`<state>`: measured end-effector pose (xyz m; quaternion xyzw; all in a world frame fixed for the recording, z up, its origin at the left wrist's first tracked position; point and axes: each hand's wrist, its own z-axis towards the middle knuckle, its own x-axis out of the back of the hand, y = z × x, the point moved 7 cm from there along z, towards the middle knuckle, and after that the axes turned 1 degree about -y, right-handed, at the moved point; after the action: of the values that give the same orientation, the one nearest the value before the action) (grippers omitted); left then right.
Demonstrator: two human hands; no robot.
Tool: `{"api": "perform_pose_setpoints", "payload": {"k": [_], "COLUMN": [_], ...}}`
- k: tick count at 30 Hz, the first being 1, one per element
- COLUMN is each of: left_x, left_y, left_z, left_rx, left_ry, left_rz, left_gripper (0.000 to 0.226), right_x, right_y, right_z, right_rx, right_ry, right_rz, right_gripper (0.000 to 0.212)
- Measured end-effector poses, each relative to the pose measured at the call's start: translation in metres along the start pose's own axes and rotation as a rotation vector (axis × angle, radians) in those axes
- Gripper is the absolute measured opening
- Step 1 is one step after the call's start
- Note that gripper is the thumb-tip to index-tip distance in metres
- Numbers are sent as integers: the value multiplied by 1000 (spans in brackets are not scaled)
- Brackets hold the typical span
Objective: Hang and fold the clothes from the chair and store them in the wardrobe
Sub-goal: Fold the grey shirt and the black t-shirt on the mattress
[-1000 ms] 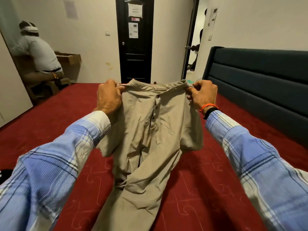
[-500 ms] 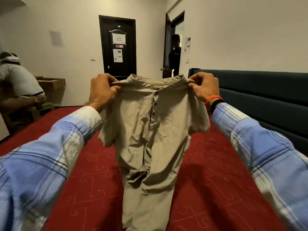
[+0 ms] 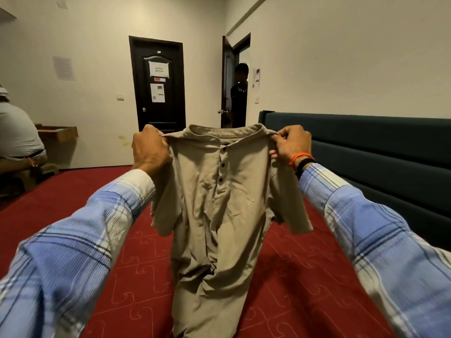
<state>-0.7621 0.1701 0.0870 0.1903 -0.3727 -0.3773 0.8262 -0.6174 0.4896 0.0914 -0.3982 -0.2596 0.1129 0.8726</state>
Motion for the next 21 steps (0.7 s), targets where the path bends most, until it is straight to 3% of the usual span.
{"api": "perform_pose_setpoints", "payload": {"k": [5, 8, 12, 21], "left_x": [-3, 0, 5, 6], "left_y": [-2, -6, -10, -14], "left_z": [3, 5, 6, 8], "left_rx": [-2, -10, 3, 58], "left_ry": [-28, -44, -35, 30], "left_rz": [-197, -177, -212, -189], "left_gripper": [6, 18, 17, 14], "right_x": [6, 7, 3, -1], "right_y": [-1, 0, -1, 3], "right_z": [3, 3, -2, 0], "right_rx": [104, 151, 185, 97], "right_ry": [64, 49, 31, 116], "right_rz": [-89, -107, -86, -25], "right_gripper": [14, 12, 16, 8]}}
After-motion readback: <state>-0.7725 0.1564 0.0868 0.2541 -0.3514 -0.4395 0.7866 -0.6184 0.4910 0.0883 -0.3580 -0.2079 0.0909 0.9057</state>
